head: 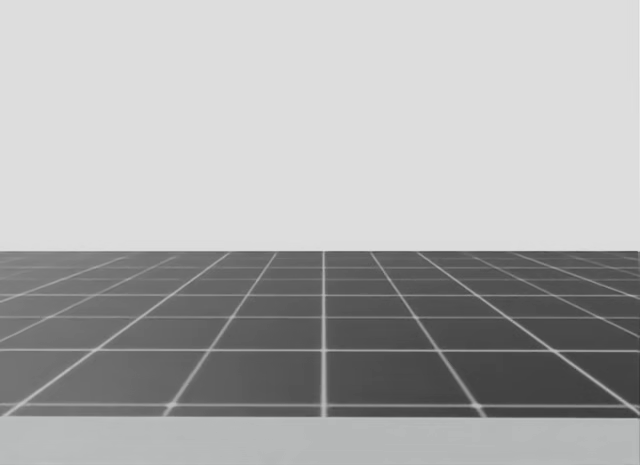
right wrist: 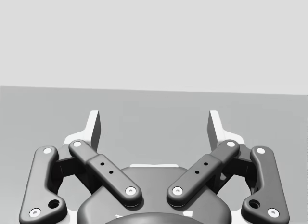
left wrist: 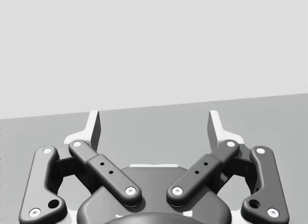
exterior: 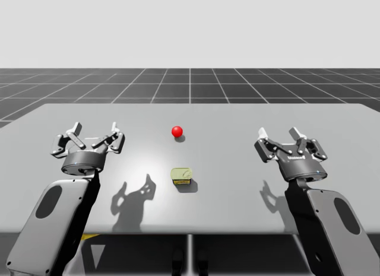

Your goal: Watch the red light. When it turns green, pick up the object.

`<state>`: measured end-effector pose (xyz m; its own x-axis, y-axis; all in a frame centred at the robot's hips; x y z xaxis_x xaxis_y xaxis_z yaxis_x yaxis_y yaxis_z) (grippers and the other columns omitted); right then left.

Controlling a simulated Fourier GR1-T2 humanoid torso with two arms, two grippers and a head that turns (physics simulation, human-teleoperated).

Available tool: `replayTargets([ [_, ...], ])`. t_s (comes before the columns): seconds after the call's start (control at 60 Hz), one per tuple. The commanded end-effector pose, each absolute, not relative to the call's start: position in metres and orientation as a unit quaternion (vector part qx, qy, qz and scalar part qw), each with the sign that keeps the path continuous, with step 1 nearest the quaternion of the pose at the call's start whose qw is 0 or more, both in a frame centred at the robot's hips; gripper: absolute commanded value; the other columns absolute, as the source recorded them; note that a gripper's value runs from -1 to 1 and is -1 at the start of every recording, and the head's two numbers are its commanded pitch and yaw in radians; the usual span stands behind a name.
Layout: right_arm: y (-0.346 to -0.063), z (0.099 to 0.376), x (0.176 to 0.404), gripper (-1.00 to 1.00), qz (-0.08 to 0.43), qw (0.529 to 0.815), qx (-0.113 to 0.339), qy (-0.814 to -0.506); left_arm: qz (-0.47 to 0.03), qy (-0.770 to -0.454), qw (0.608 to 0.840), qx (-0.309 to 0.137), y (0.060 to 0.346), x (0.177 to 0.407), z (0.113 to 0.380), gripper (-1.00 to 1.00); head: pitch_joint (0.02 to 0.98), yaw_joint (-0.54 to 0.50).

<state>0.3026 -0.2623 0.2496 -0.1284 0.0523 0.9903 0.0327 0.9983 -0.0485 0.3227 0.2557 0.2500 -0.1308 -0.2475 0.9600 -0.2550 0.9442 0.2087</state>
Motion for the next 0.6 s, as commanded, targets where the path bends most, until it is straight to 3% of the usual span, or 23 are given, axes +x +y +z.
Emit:
replayTargets([
  [0.017, -0.262, 0.2473, 0.301, -1.0, 0.003, 0.664, -0.022, -0.748, 0.003, -0.752, 0.637, 0.17, 0.2574, 0.3237, 0.2487, -1.0, 0.09, 0.01],
  [0.183, -0.2629, 0.2516, 0.2997, -1.0, 0.007, 0.661, -0.02, -0.75, 0.004, -0.752, 0.637, 0.169, 0.2573, 0.3234, 0.2487, -1.0, 0.111, 0.01],
  [0.6, -0.2623, 0.2496, 0.302, -1.0, 0.006, 0.662, -0.037, -0.749, -0.002, -0.75, 0.639, 0.171, 0.2571, 0.3245, 0.2478, -1.0, 0.409, 0.0],
])
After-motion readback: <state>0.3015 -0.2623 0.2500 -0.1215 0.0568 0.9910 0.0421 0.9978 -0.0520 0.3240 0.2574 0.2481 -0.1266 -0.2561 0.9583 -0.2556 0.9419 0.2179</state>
